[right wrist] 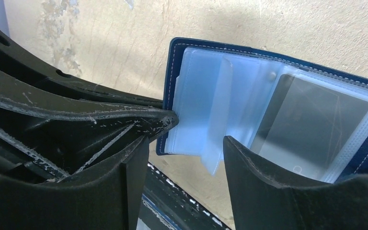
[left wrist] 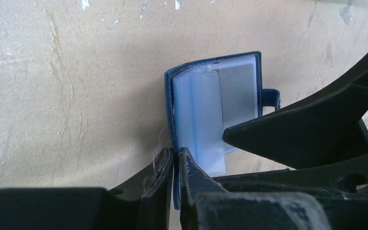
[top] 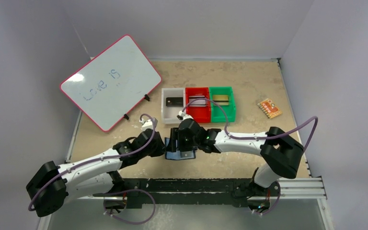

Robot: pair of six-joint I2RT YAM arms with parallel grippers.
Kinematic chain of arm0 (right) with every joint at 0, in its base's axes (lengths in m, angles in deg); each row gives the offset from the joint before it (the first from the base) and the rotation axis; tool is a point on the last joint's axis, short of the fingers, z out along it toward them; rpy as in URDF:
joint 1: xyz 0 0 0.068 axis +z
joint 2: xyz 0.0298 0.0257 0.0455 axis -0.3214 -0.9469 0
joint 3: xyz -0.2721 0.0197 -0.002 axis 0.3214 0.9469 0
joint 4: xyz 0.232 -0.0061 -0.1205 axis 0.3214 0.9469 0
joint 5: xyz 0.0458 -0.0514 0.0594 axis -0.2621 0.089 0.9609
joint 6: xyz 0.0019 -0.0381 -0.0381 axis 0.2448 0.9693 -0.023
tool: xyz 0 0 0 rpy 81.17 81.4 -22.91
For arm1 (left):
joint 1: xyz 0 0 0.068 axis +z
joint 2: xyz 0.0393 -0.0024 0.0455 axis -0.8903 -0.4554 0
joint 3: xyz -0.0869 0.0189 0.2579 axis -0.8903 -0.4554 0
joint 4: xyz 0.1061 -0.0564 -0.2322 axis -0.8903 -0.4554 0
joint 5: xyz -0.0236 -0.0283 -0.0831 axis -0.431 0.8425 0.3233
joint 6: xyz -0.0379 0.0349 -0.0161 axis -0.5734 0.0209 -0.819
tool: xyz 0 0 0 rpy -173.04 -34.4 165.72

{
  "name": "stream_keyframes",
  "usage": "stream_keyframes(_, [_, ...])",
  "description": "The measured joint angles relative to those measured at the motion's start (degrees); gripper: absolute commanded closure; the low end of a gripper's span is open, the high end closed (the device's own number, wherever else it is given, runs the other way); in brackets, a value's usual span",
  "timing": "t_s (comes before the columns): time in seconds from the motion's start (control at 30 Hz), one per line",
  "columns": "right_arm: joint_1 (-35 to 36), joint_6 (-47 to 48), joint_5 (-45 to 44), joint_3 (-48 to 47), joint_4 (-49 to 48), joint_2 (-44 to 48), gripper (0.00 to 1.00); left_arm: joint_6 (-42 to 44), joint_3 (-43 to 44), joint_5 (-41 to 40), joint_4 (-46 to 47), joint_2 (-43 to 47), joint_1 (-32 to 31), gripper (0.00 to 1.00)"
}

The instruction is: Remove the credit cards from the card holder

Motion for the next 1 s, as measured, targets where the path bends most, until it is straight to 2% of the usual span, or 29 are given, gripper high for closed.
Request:
stream_keyframes(0.13, [0.0,0.5,-0.3,-0.2,0.8,1.4,0.36,-0.3,-0.3,-1.1,-0.6,1.2,0.0,0.74])
stream_keyframes(0.23, [0.0,1.0,-0.7,-0.2,1.6,3.8,0.36,-0.7,-0.3,-1.9,-1.6,1.9,0.0,0.69])
stream_keyframes(0.5, [0.0,1.9,1.6,-0.2,-0.4,4.7,0.36,-1.4,-0.3,-4.4,-3.5,4.9,0.0,0.67])
stream_keyframes(0.8, [-0.3,1.9,4.9,-0.1,-6.0,4.4,0.36,-3.0,-0.3,-8.3,-8.0,9.1,0.0,0.60])
stream_keyframes(1.0, [-0.8,1.9,5.3,-0.1,-6.4,4.4,0.37,-4.3,-0.3,-10.3,-10.4,12.5,0.0,0.60])
